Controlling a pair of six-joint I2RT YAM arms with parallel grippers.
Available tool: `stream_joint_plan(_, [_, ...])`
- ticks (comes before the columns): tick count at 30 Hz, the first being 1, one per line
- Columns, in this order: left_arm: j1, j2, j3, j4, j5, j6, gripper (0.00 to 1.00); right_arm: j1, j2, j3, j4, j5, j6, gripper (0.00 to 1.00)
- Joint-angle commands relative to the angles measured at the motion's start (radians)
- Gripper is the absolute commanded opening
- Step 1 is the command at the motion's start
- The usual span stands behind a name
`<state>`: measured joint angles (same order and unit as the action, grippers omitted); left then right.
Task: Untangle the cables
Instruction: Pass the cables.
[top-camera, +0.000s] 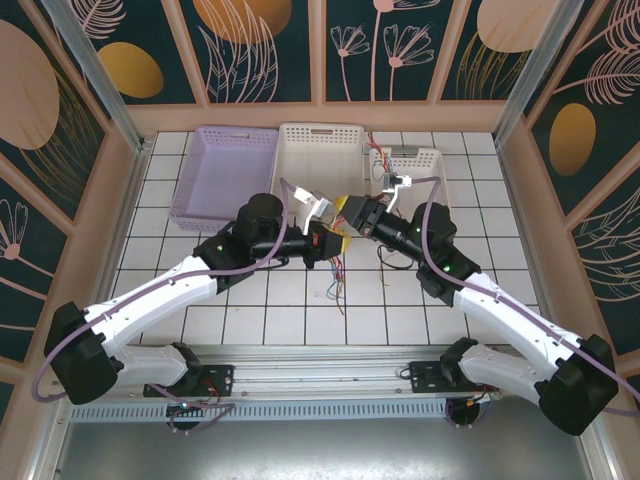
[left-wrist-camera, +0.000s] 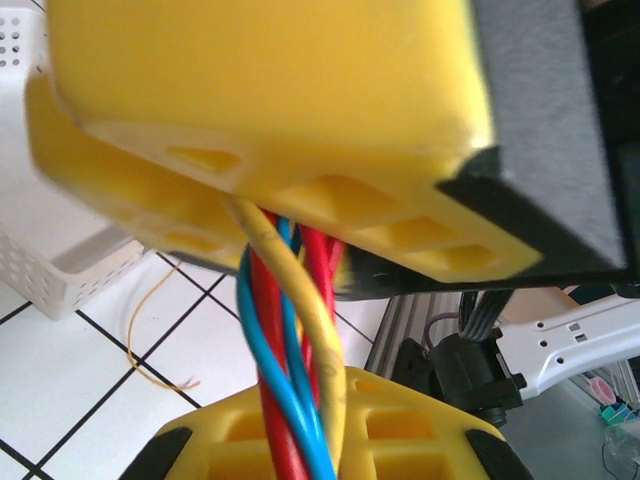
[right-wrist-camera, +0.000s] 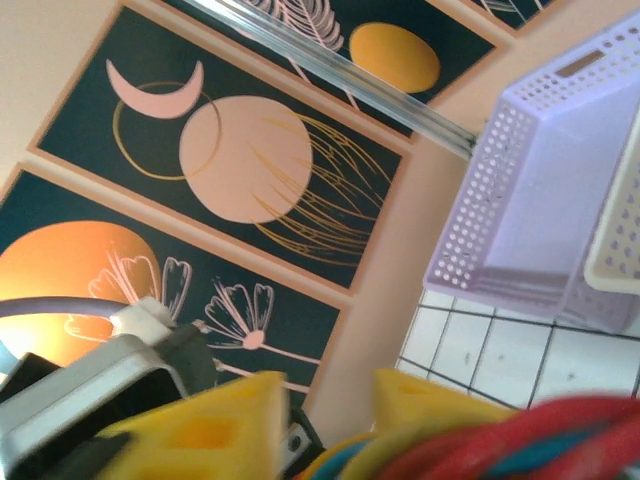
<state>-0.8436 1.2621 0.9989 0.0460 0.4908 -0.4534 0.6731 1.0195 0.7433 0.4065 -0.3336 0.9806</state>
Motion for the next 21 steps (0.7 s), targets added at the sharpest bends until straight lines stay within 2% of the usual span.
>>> stream_joint_plan(1, [-0.011,-0.026,-0.011,0.039,0.053,0.007,0.0,0.0,-0.012,0.002,0.046,0.033,-0.019,0.0])
stream_joint_plan(3, [-0.01,-0.042,-0.017,0.032,0.06,0.01,0.01,-0.001,-0.029,0.001,0.031,0.064,-0.021,0.0])
stream_joint_plan(5, [-0.011,-0.065,-0.039,0.027,0.07,0.012,0.19,-0.012,-0.046,0.001,0.018,0.078,-0.021,0.0])
stream_joint_plan(8, [-0.01,-0.11,-0.094,0.026,0.089,0.009,0.39,-0.055,-0.069,-0.001,0.011,0.067,0.001,0.0])
stream_joint_plan(11, [-0.01,-0.162,-0.158,0.039,0.113,0.001,0.55,-0.109,-0.077,-0.009,0.035,0.014,0.044,0.0])
stream_joint_plan(15, [-0.01,-0.199,-0.256,0.127,0.15,-0.054,0.62,-0.121,-0.081,-0.004,0.056,-0.012,0.075,0.0])
stream_joint_plan(21, [-0.046,-0.163,-0.341,0.284,0.148,-0.118,0.65,-0.115,-0.078,0.015,0.073,-0.019,0.11,0.0])
